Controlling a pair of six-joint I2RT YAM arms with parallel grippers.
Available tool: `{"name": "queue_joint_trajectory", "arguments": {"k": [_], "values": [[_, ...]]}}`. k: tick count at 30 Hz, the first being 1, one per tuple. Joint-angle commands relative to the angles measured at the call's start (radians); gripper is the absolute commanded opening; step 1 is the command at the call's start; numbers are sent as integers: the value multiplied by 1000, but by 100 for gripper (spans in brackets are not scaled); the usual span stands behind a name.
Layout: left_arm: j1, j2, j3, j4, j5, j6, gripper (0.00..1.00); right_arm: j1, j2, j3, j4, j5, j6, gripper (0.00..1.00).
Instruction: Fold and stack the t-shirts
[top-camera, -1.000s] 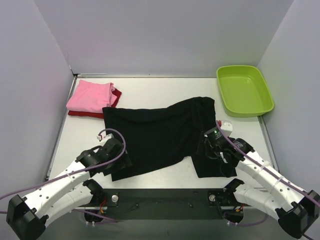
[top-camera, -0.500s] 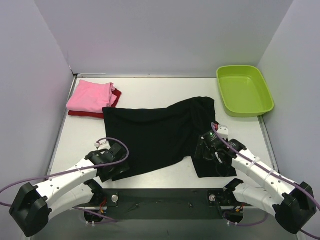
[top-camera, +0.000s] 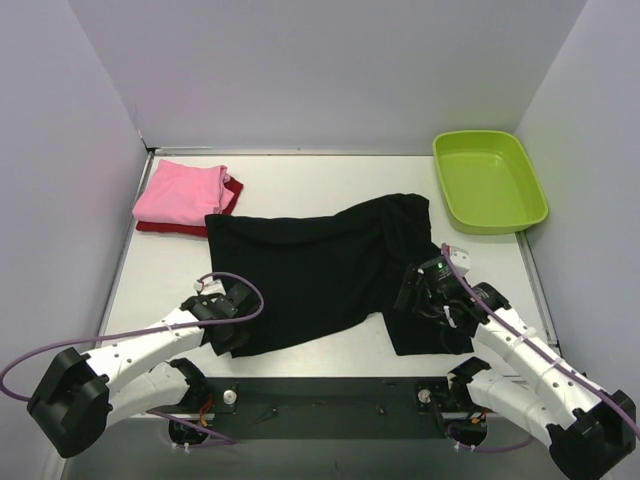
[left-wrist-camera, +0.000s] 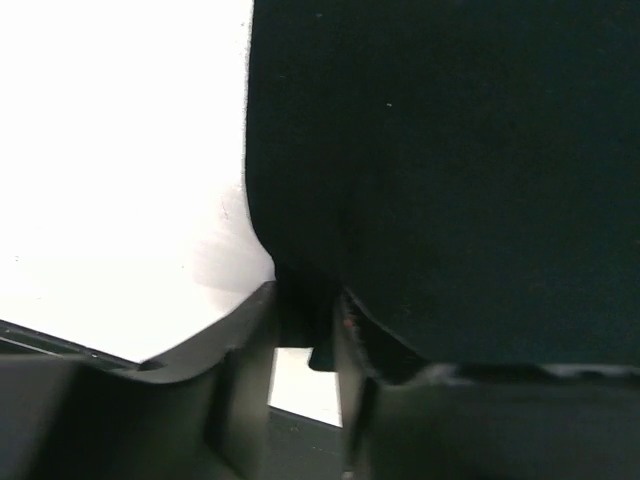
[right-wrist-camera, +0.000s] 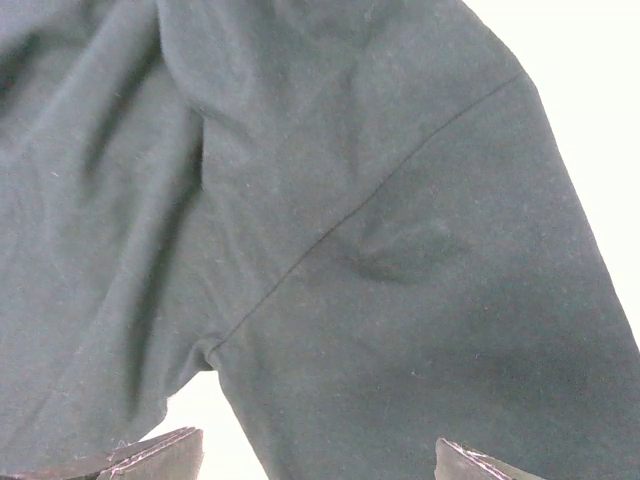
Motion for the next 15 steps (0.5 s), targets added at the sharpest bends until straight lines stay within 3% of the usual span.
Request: {"name": "queue_joint_trajectory", "arguments": {"k": [1,4,5,6,11,15], "values": [[-5,66,7,29,0,-31,33,-17,-45,4,-40,-22,-13,99],[-4,113,30,22,3,-19,22,-20,-60,4,-40,-38,-16,99],[-4,123,33,24,7,-17,15,-20,-65,2,-40,-39,-18,99],[-5,133,38,26,8,-16,2,-20,-66,2,-40,-42,-21,99],[-5,121,61,26,14,-17,0,-23,-68,-2,-46,-36,-41,99],[-5,23,103,-23,-19,-13,0,-37,-60,-8,-89,-29,-45,99]]}}
